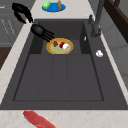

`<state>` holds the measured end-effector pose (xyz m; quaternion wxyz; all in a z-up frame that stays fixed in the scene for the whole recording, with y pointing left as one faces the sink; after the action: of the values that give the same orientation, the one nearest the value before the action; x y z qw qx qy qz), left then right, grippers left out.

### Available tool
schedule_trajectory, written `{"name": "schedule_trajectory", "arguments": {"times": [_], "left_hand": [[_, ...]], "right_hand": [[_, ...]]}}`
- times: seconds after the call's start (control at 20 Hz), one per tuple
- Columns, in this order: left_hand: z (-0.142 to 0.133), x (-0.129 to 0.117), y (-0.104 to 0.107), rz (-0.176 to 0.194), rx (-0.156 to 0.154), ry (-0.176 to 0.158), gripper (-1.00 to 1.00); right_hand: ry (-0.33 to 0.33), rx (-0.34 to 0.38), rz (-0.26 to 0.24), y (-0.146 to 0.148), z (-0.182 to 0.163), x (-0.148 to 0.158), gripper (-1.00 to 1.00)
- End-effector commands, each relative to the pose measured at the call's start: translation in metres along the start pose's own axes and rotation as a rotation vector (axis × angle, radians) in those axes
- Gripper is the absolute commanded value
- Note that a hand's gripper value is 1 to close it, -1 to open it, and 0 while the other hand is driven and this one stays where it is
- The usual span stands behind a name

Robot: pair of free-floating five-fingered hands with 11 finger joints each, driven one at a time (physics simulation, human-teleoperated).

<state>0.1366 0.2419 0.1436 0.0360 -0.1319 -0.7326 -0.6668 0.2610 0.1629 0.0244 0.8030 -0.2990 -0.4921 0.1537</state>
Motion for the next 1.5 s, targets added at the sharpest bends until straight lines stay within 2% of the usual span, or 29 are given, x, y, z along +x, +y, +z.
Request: {"name": "schedule_trajectory", "arguments": {"times": [0.0,0.25,0.45,0.65,0.85,1.0,1.2,1.45], "left_hand": [[0.0,0.0,0.0,0.0,0.0,0.0,0.0],[0.0,0.0,0.0,0.0,0.0,0.0,0.0],[0.0,0.0,0.0,0.0,0.0,0.0,0.0],[0.0,0.0,0.0,0.0,0.0,0.0,0.0],[0.0,0.0,0.0,0.0,0.0,0.0,0.0],[0.0,0.0,0.0,0.0,0.0,0.0,0.0],[0.0,0.0,0.0,0.0,0.0,0.0,0.0],[0.0,0.0,0.0,0.0,0.0,0.0,0.0]], "right_hand": [[-0.002,0.003,0.004,0.0,0.0,0.0,-1.0],[0.039,-0.016,0.0,-0.023,0.018,0.009,-1.0],[0.055,-0.1,0.006,-0.022,0.017,0.001,-1.0],[0.085,-0.113,0.003,-0.034,0.018,0.006,-1.0],[0.114,-0.102,-0.031,-0.051,0.021,0.031,-1.0],[0.163,-0.1,0.014,-0.059,0.023,0.032,-1.0],[0.17,-0.114,0.076,-0.068,0.021,0.03,-1.0],[0.088,-0.126,0.161,-0.069,0.026,0.031,-1.0]]}}
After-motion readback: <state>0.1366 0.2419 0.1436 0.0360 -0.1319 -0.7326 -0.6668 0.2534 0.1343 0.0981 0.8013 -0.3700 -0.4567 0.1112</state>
